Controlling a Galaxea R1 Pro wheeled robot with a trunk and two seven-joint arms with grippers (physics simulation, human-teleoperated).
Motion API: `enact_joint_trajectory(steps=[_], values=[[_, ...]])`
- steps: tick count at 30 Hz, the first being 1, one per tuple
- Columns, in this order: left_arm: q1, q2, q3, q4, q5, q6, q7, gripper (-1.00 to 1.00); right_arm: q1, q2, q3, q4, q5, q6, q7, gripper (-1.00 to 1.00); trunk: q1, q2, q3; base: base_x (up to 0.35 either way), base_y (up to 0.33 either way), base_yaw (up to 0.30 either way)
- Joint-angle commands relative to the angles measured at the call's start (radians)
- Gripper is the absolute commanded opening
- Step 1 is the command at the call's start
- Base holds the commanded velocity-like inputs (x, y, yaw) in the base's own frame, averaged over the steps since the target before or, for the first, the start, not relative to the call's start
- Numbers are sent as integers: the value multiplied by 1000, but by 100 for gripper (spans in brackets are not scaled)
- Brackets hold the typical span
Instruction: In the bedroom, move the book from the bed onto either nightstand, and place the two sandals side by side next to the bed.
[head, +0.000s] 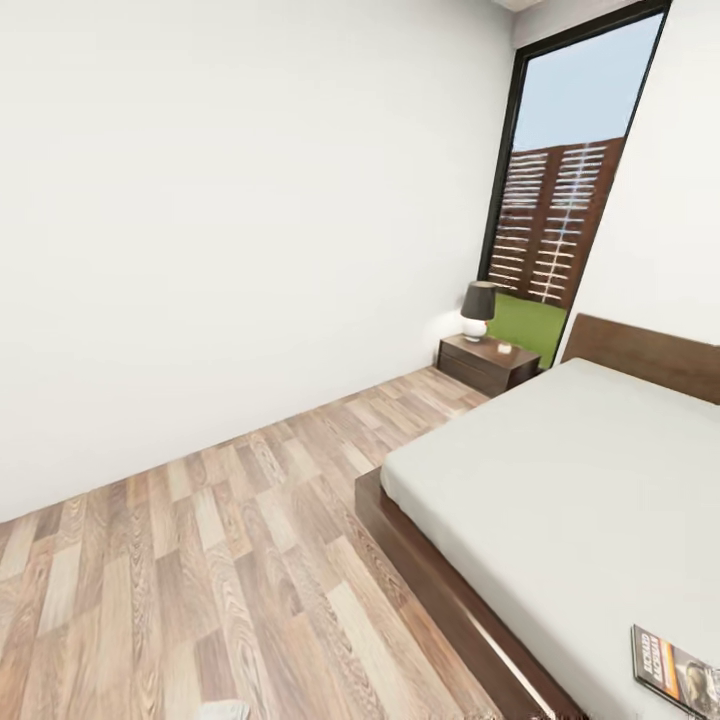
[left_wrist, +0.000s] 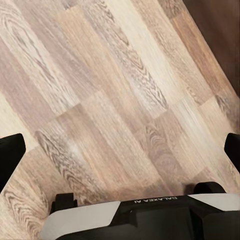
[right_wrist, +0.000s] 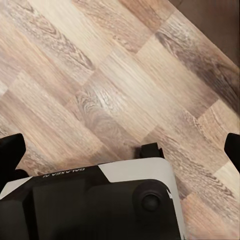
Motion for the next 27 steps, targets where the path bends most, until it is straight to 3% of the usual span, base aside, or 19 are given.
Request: enact_joint_trajectory(steps=[1, 27], values=[[-1, 0, 9, 1, -10, -4, -3, 100, -2, 0, -2, 2, -7, 1, 4, 100, 1, -2, -2, 0, 0, -300], [-1, 0, 8, 1, -10, -4, -3, 100, -2, 0, -2, 2, -7, 1, 4, 100, 1, -2, 8, 0, 0, -300]])
